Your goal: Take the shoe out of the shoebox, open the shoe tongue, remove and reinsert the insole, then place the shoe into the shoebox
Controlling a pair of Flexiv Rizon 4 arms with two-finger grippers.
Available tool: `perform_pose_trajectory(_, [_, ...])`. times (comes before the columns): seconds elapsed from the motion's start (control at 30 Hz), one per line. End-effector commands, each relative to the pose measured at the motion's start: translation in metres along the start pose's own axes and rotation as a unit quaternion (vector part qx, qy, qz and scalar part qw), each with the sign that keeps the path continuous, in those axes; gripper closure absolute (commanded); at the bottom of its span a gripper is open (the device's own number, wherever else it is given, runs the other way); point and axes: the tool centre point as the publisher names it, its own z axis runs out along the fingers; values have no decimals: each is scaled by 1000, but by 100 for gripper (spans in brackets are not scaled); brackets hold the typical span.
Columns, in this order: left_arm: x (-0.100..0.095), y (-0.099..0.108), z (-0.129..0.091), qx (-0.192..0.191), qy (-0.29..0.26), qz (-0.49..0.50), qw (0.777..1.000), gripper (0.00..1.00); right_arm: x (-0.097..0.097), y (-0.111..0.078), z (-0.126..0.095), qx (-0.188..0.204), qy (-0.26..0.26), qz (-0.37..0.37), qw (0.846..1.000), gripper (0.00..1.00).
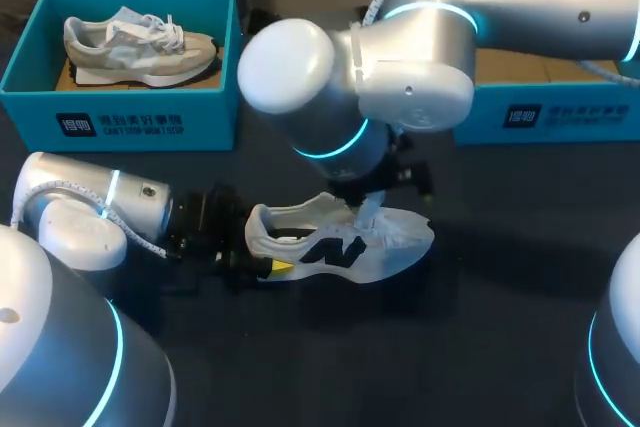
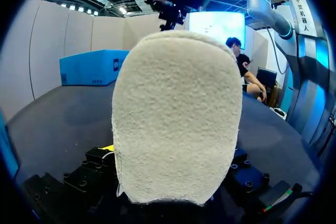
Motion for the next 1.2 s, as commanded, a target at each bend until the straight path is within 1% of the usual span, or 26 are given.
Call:
perform_pose_trajectory(0.03, [-3,2,4,-1,1,0,1000,100,5,5,-25,-44,13,12,999,0])
perform_pose_trajectory(0.27, [-3,2,4,-1,1,0,1000,100,19,32,-55,-95,36,-77,992,0])
perform_pose_trajectory(0.4, [-3,2,4,-1,1,0,1000,100,28,47,-72,-124,46,-150,980,0])
perform_pose_trajectory(0.43, [-3,2,4,-1,1,0,1000,100,32,51,-78,-138,61,-179,972,0])
perform_pose_trajectory(0.47, [-3,2,4,-1,1,0,1000,100,34,54,-83,-143,57,-198,968,0])
perform_pose_trajectory(0.57, [-3,2,4,-1,1,0,1000,100,42,63,-94,-165,70,-268,947,0])
perform_pose_trajectory(0.67, [-3,2,4,-1,1,0,1000,100,52,70,-106,-185,88,-341,917,0])
perform_pose_trajectory(0.73, [-3,2,4,-1,1,0,1000,100,58,74,-114,-198,106,-392,892,0])
perform_pose_trajectory(0.77, [-3,2,4,-1,1,0,1000,100,62,76,-117,-204,113,-421,877,0])
perform_pose_trajectory(0.83, [-3,2,4,-1,1,0,1000,100,66,79,-120,-205,123,-462,854,0])
perform_pose_trajectory(0.87, [-3,2,4,-1,1,0,1000,100,69,80,-123,-208,135,-495,833,0])
perform_pose_trajectory(0.93, [-3,2,4,-1,1,0,1000,100,75,80,-127,-209,149,-542,800,0])
perform_pose_trajectory(1.0, [-3,2,4,-1,1,0,1000,100,80,79,-129,-209,158,-580,771,0])
perform_pose_trajectory(1.07, [-3,2,4,-1,1,0,1000,100,82,77,-130,-202,170,-624,735,0])
perform_pose_trajectory(1.1, [-3,2,4,-1,1,0,1000,100,83,75,-130,-201,175,-638,723,14])
perform_pose_trajectory(1.13, [-3,2,4,-1,1,0,1000,100,82,74,-129,-202,180,-646,714,31])
perform_pose_trajectory(1.17, [-3,2,4,-1,1,0,1000,100,81,73,-128,-199,183,-655,706,53])
perform_pose_trajectory(1.2, [-3,2,4,-1,1,0,1000,100,79,71,-126,-198,184,-663,699,65])
